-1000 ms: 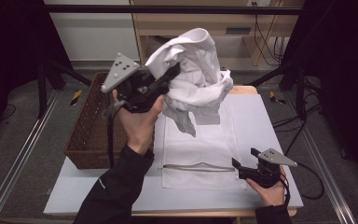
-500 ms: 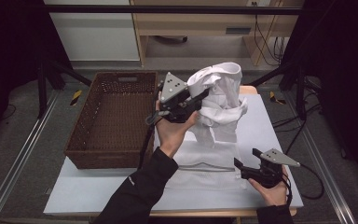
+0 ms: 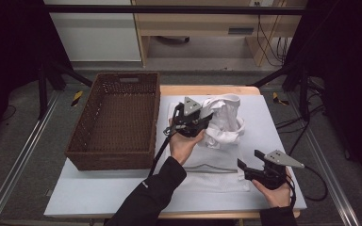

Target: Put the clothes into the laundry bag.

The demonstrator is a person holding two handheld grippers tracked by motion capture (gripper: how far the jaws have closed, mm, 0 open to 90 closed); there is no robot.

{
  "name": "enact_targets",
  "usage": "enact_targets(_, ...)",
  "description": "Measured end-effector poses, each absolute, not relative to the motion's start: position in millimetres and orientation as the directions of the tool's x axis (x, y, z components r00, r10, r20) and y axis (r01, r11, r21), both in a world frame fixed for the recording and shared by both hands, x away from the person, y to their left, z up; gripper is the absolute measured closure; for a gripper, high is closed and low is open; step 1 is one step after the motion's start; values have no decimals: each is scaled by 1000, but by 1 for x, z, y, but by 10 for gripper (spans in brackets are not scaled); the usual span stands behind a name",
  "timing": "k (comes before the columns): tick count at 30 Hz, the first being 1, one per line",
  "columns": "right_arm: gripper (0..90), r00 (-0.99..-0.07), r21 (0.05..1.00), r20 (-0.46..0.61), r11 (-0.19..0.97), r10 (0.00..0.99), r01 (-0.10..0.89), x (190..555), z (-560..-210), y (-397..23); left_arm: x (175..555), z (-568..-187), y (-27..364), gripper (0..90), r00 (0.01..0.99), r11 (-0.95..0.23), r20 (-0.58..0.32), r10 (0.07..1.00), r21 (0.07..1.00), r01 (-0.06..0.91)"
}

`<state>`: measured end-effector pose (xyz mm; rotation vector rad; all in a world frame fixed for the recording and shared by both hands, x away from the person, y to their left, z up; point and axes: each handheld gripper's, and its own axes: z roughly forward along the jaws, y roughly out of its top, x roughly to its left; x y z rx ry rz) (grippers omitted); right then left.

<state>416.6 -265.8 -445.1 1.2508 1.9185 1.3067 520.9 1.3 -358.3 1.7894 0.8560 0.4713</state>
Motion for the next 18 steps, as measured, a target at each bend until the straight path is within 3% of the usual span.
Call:
enact_targets(13, 281, -462, 899, 91, 127, 882, 419, 420, -451, -260, 542, -433, -16, 694, 670, -358, -31, 742, 826, 435)
enact_targets(16, 279, -460, 898, 90, 128, 883, 421, 421, -451, -259, 543, -438, -17, 592, 680, -360, -45, 732, 821, 443)
enact_targets(18, 270, -458, 897, 90, 128, 884, 423, 422, -451, -258, 542, -437, -16, 454, 698, -377, -50, 714, 813, 444)
